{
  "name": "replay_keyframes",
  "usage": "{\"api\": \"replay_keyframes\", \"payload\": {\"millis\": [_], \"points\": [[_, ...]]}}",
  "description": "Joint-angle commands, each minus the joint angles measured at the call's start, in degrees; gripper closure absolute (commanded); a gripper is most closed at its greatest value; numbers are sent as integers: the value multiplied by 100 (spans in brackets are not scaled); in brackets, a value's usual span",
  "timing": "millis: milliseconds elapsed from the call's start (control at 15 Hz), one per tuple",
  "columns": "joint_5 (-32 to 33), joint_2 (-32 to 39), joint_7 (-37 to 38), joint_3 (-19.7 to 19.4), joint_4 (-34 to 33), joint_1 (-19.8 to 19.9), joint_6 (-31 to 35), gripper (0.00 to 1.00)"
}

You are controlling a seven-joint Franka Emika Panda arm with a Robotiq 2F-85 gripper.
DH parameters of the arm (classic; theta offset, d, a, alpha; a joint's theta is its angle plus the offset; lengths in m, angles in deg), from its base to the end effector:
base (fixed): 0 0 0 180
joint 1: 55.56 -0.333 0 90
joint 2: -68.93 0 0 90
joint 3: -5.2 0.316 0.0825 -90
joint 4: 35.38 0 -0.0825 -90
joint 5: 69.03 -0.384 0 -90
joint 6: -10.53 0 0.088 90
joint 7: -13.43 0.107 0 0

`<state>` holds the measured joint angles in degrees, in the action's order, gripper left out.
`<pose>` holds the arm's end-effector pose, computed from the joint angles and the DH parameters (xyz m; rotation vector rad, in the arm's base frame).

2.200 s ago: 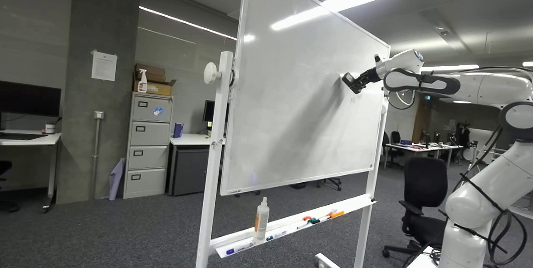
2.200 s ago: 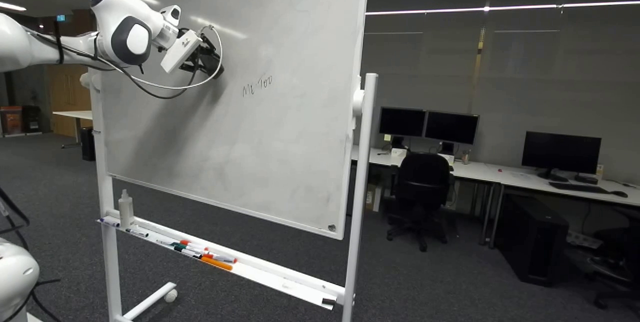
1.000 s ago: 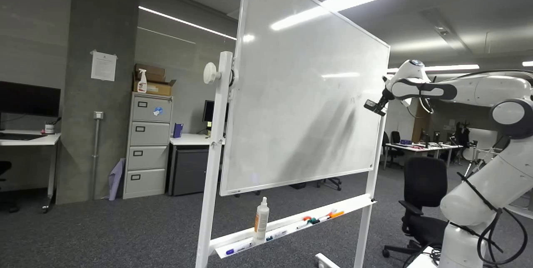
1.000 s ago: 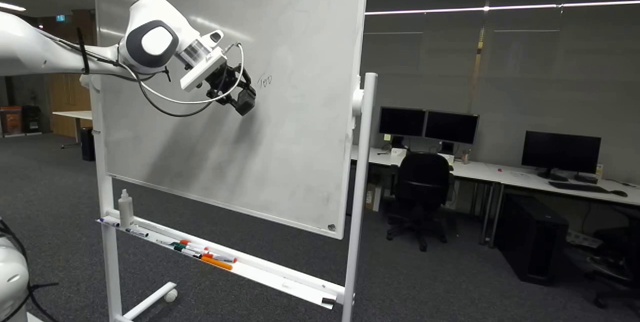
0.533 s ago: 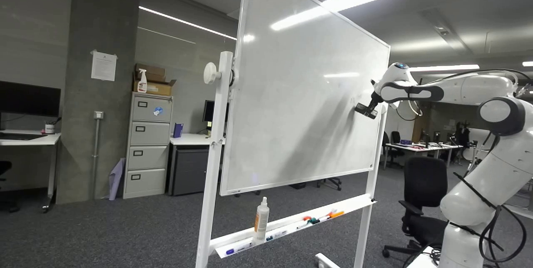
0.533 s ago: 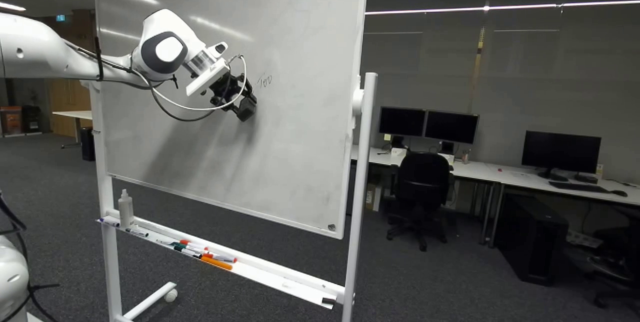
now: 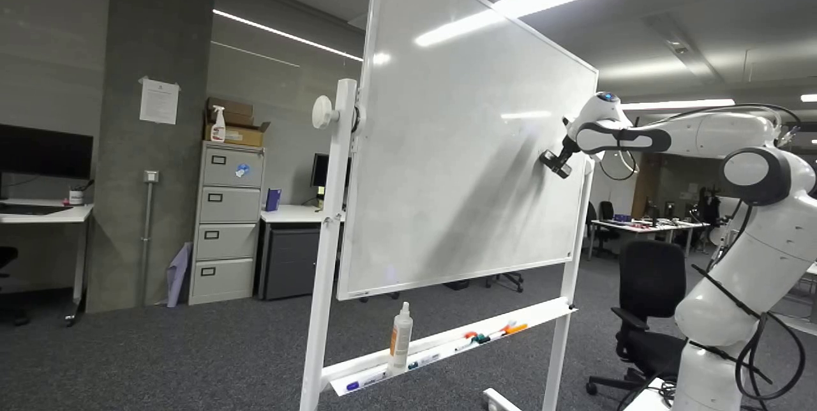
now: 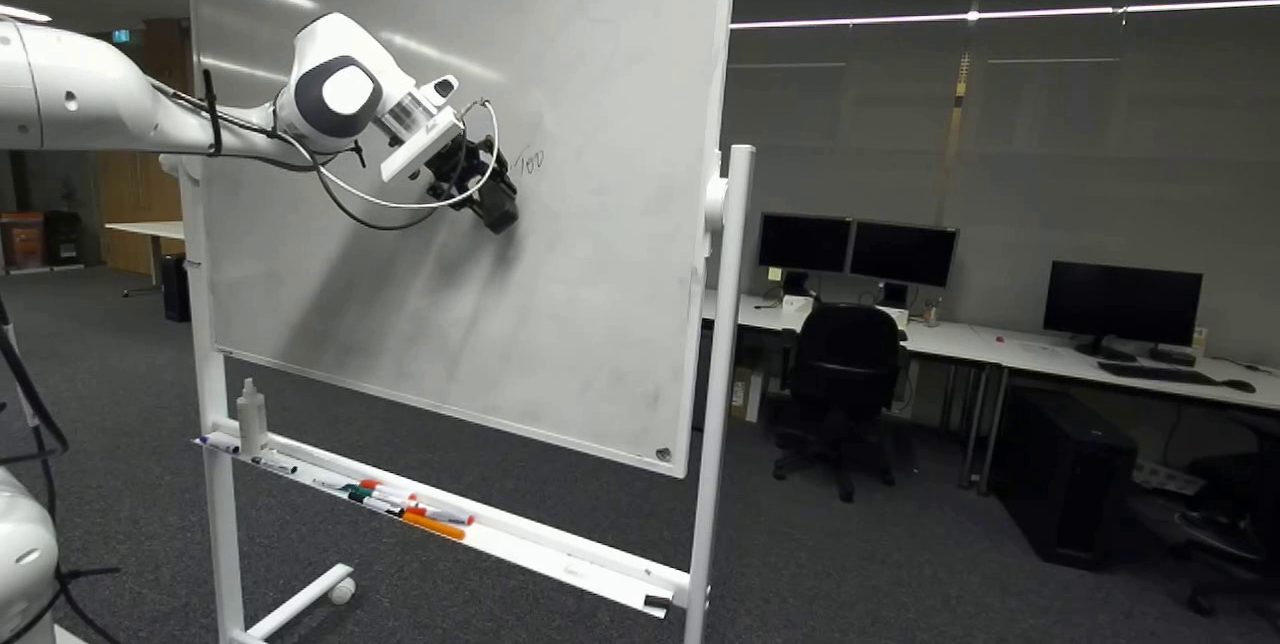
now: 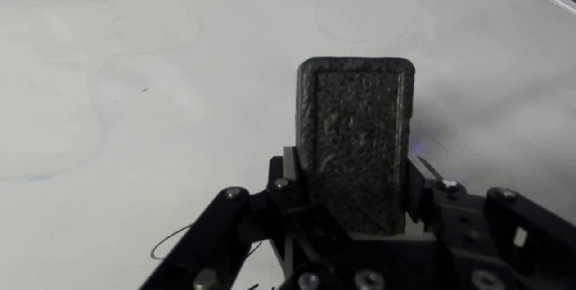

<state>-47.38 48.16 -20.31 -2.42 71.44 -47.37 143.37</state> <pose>0.4577 -0.1532 0.7565 2.3468 0.5245 0.7689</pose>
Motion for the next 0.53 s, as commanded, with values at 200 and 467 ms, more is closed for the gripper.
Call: {"api": "replay_keyframes", "payload": {"millis": [200,467], "points": [[161,354,258,51,-665,-32,-188,66],[173,354,224,49,-659,-28,-197,66]]}}
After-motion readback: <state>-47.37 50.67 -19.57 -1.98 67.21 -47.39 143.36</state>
